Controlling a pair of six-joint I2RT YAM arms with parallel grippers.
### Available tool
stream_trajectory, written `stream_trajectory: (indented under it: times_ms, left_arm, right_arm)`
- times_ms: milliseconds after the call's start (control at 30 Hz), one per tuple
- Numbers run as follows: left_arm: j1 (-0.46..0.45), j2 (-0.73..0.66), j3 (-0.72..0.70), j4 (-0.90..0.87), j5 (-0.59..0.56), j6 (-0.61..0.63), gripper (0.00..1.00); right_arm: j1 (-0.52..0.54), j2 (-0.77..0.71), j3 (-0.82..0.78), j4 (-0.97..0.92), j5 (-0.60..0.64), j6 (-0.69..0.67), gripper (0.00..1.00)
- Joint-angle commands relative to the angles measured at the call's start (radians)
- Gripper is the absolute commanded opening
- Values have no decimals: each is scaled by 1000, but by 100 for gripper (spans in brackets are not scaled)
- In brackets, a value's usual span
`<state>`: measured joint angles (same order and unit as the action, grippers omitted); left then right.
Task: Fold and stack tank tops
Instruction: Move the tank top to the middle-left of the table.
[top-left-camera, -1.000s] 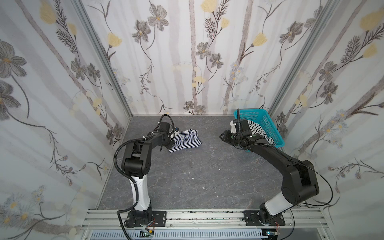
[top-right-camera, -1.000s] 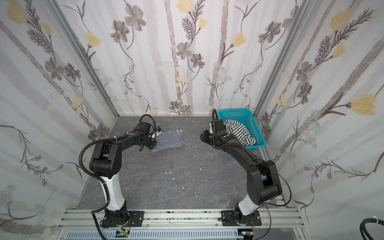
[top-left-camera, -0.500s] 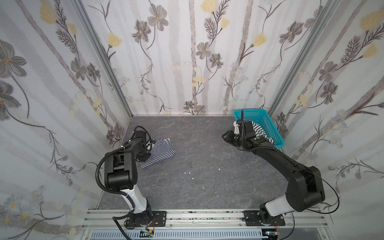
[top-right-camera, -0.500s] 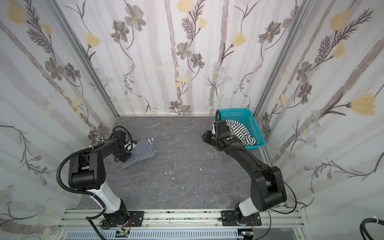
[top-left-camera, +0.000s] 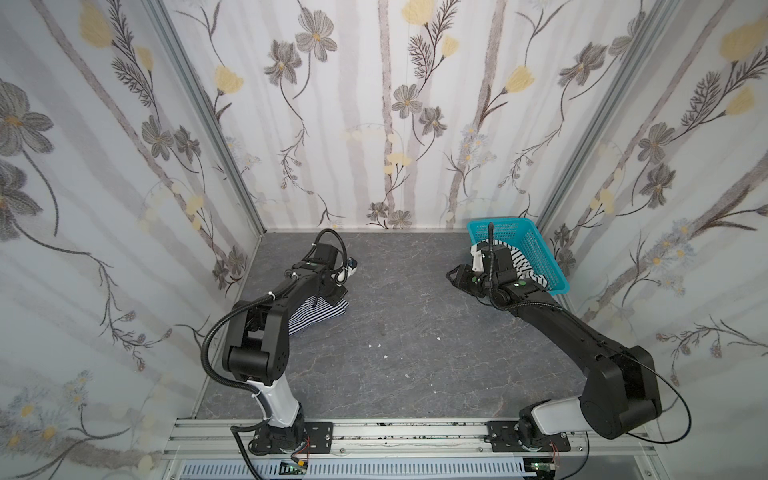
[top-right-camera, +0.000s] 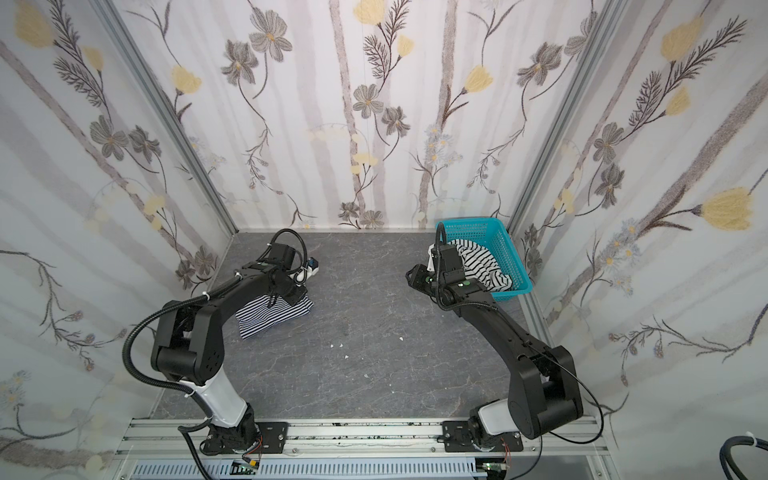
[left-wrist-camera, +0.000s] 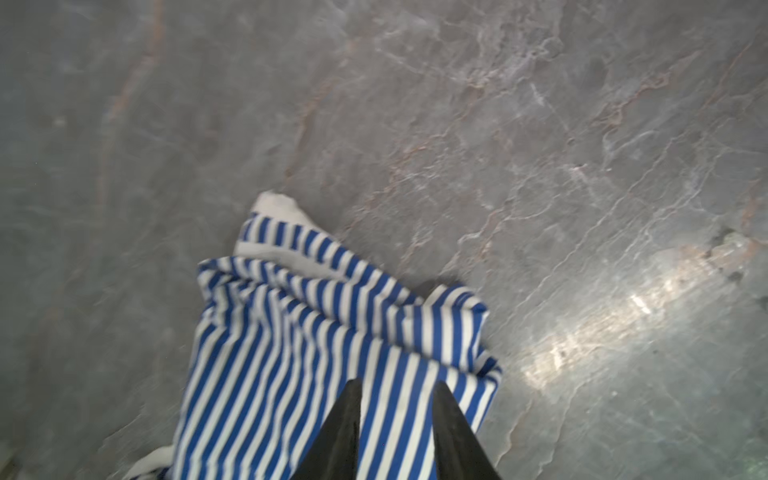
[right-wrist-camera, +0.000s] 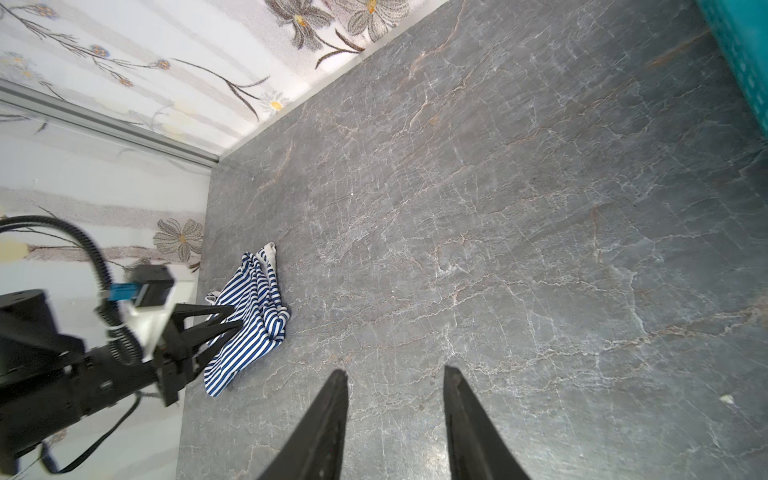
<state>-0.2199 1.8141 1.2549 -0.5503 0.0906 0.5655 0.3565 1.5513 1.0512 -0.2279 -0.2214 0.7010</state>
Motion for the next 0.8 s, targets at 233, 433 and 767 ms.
stream_trajectory:
  times_ms: [233,433,767]
  left_arm:
    - [-9,112,6,-4,117,-93,30]
    - [34,25,-166,2,57,-49,29]
    - [207,-96,-266,17,33,-9,29]
  right_arm:
    - [-4,-119,-99,13,46,12,42]
    - [-16,-131,-114,9,51,12,42]
    - [-16,-76,-102,44,14,15,42]
